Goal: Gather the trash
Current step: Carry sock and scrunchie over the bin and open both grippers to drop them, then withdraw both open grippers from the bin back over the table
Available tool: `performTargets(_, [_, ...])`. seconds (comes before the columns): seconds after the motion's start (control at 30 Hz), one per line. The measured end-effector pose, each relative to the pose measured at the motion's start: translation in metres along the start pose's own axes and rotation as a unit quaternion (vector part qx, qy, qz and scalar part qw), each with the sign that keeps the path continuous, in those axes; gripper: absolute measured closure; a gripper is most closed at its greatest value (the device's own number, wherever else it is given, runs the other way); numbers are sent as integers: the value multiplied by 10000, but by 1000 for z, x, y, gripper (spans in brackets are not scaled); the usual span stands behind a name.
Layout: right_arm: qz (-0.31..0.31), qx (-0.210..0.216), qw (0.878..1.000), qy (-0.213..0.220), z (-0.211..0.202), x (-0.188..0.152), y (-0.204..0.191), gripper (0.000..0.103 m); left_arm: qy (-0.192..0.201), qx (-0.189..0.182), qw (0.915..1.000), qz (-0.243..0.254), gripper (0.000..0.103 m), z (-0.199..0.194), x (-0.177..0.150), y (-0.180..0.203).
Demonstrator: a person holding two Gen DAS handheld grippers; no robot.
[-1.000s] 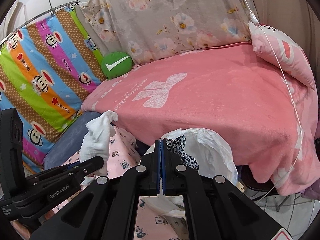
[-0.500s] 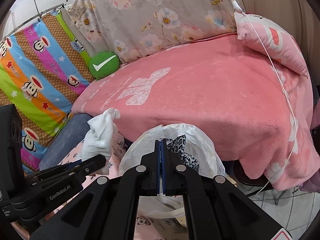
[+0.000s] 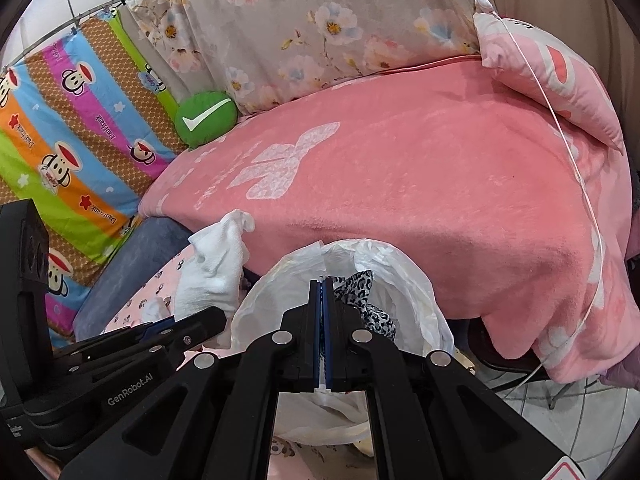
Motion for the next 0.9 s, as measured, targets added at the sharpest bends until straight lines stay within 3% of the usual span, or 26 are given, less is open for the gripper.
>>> performTargets(0.1, [5,-130,9999,9,4,0,-3,89,74,131,9998,-109,58,0,-1,-7])
performTargets(0.13, [-1,-174,9998,-12,5,-1,-4,88,112,234,9996,-137,57,-1,-1,-11])
performTargets(0.3, [-141,-503,9985,-155,5,-2,-12,80,145,422,9987,-246,56,-5,-5,-24])
performTargets(0.5, [-293,-672,9970,-256,3,-8,-17,78,167,490,9979,-397,56,-14,-12,-39])
performTargets(0.9, [-588,-760,9947,-371,0,-26,-40,72,230,603,9960,-623,56,-34,-34,-64])
Point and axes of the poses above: each gripper's, at about its wrist camera, not at the fingertips, and z roughly the way its jaws point, y to its right, x to its top, the point moved 7 cm from there along z, roughly the way its jaws point, and after that the axes turned 7 degrees about -y, right-handed, at the moved point
